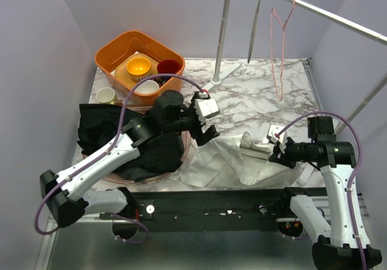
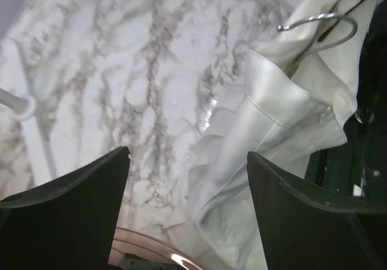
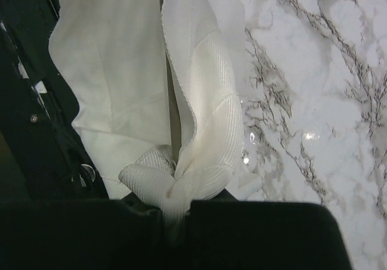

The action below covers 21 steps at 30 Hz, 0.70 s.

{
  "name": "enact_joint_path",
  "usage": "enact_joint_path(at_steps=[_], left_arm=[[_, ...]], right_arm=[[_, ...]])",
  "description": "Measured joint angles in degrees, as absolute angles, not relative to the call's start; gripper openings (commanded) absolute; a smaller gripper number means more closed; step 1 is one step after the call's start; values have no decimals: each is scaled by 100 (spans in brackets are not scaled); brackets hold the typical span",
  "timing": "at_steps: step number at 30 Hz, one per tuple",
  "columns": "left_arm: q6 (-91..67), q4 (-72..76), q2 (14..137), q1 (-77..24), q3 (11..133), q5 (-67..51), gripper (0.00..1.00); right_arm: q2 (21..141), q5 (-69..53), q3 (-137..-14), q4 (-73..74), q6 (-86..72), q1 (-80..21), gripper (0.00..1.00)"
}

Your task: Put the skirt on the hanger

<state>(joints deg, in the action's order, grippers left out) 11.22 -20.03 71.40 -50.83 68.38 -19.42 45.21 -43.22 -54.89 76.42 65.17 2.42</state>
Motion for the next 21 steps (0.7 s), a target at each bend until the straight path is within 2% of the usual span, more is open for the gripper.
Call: enact_joint_path(at_steps=[4, 7, 11, 16, 19, 21], left_arm=[[1116, -1546, 6233, -4930, 6442, -2012, 98], [1245, -1337, 6125, -4930, 6324, -2443, 98], [1608, -1251, 6781, -4936, 6742, -3301, 97], [2292, -1708, 8062, -5050, 8239, -4226, 93], [2604, -2093, 8547, -5227, 8884, -4528, 84], [2818, -2467, 8895, -5417, 9262, -4661, 67]], right_arm=[[4303, -4012, -5463, 7618, 5966, 270, 1], [4191, -3874, -5457, 7623, 5758, 272, 1], [4163, -3870, -5457, 7655, 5732, 272, 0], [4167, -3874, -5457, 7662, 5754, 274, 1], [4165, -3883, -5457, 7664, 5769, 274, 1], [4160, -3885, -5457, 7664, 5791, 274, 0]])
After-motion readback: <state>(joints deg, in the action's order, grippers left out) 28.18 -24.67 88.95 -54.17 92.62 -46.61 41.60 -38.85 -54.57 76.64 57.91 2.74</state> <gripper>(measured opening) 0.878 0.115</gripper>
